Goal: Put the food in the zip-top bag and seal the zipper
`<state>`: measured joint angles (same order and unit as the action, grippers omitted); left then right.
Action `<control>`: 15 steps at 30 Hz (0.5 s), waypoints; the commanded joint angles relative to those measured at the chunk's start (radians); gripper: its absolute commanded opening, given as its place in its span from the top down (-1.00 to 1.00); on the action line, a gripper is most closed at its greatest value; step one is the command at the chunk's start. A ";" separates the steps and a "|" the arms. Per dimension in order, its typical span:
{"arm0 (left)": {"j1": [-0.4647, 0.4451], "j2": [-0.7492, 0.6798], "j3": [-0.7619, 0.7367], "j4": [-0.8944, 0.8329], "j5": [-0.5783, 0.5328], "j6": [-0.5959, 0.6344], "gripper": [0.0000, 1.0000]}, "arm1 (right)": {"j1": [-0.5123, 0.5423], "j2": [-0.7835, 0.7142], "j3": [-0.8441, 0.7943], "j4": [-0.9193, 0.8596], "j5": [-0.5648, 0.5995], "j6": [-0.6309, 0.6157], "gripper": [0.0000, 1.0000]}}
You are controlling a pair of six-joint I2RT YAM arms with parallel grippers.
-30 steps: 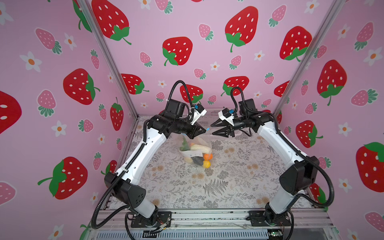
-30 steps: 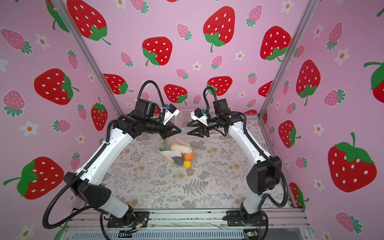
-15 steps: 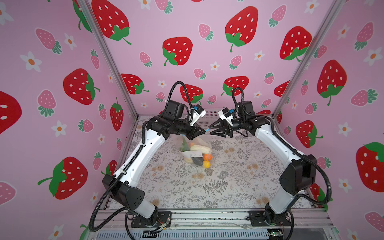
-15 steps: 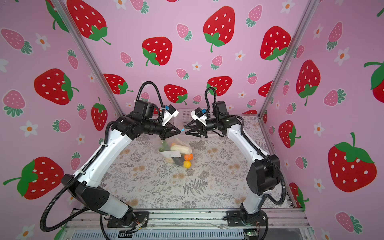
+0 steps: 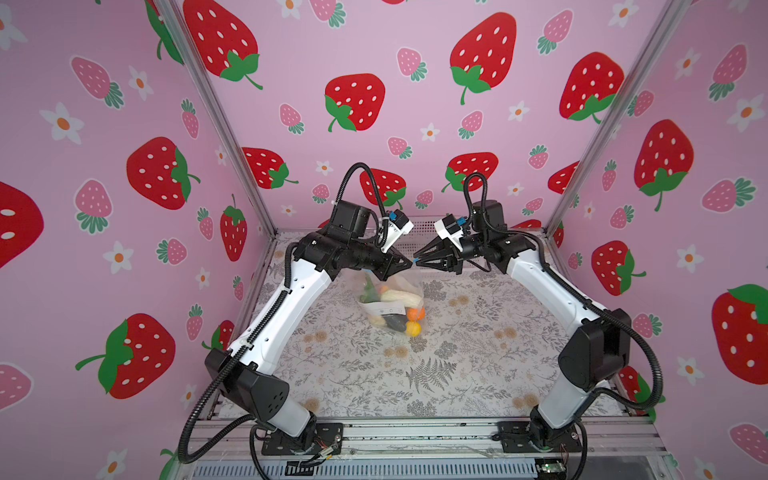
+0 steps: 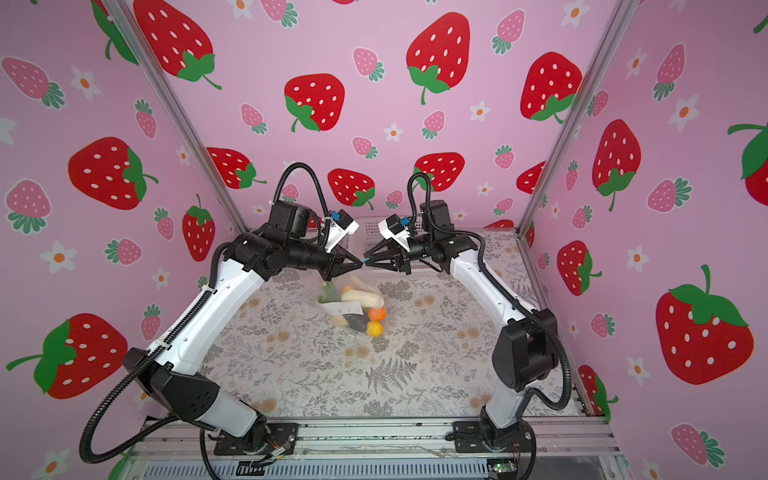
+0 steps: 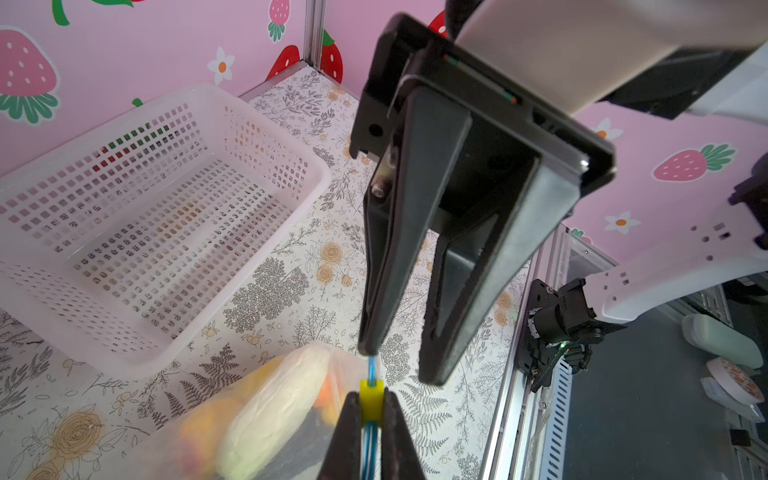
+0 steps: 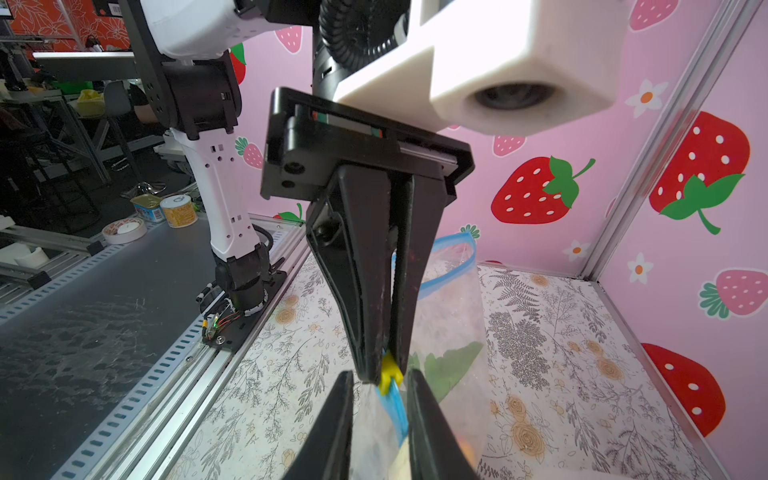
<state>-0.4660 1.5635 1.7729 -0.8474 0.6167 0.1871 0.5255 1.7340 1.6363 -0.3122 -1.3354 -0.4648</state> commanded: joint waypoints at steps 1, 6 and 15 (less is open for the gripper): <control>-0.006 -0.026 0.003 0.012 0.009 0.020 1.00 | 0.008 0.024 0.020 -0.010 -0.034 -0.018 0.49; -0.006 -0.027 0.006 0.012 0.008 0.020 1.00 | 0.011 0.042 0.051 -0.095 -0.022 -0.075 0.50; -0.008 -0.027 0.005 0.012 0.003 0.022 1.00 | 0.011 0.061 0.097 -0.198 -0.008 -0.149 0.81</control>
<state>-0.4686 1.5635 1.7729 -0.8444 0.6064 0.1871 0.5304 1.7905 1.7008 -0.4534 -1.3315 -0.5621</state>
